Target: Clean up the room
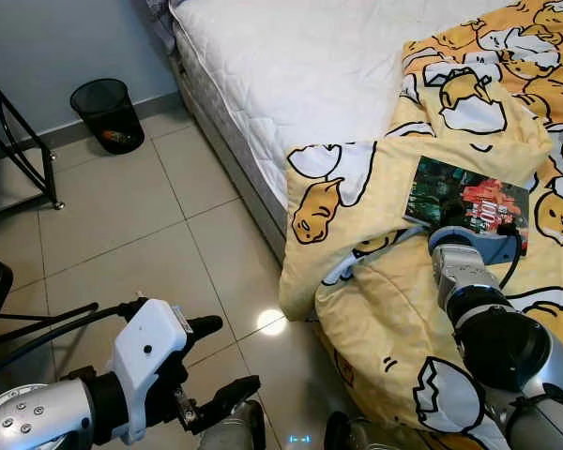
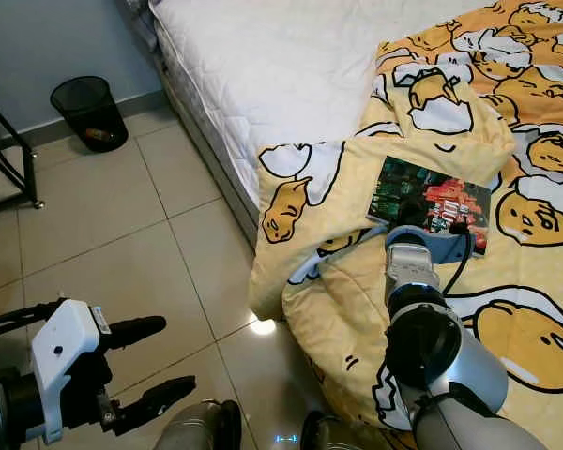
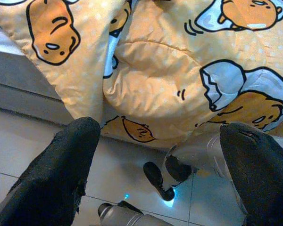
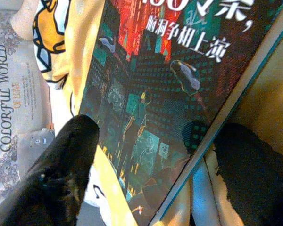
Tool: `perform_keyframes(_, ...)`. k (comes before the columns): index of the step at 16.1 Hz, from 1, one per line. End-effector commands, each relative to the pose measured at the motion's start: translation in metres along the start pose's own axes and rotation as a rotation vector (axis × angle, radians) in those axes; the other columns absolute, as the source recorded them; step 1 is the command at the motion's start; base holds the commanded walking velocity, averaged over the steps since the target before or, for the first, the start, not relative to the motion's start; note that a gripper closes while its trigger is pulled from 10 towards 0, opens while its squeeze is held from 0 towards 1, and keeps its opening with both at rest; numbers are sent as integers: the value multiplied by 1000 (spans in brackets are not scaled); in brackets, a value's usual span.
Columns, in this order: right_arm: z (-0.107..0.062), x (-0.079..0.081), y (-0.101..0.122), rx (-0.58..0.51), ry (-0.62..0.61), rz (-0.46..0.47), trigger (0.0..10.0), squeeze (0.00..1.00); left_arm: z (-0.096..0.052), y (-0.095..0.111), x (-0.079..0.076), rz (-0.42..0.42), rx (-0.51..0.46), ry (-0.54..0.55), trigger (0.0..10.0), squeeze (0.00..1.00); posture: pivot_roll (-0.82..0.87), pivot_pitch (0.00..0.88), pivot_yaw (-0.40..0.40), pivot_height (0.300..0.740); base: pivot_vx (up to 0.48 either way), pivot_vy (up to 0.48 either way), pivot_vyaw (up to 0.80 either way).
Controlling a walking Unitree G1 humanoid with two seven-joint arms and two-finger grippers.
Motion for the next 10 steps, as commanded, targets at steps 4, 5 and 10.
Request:
perform_keyframes(4,3,14,4,-31,43,40,0,0,-2,3,-2,6,6,12,10000,749,273,194,48,740,0,0,0)
perform_keyframes(5,3,13,5,-35,45,46,0,0,-2,3,-3,4,5,13,10000,753,273,194,48,740,0,0,0)
perform_keyframes(10,3,16,5,-37,59,57,0,0,-2,1,-4,-1,9,14,10000,753,270,189,48,740,0,0,0)
Point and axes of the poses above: a point about 5 cm out from each wrist's last joint towards the gripper, its own z axis pointing out of the wrist towards the gripper, its own y axis along the axis of the wrist's last joint, x = y × z, the point moved 1 cm from there along z, pointing out of the wrist towards the gripper, and after that the axes turned 12 degrees about z, right-handed, at the moved point
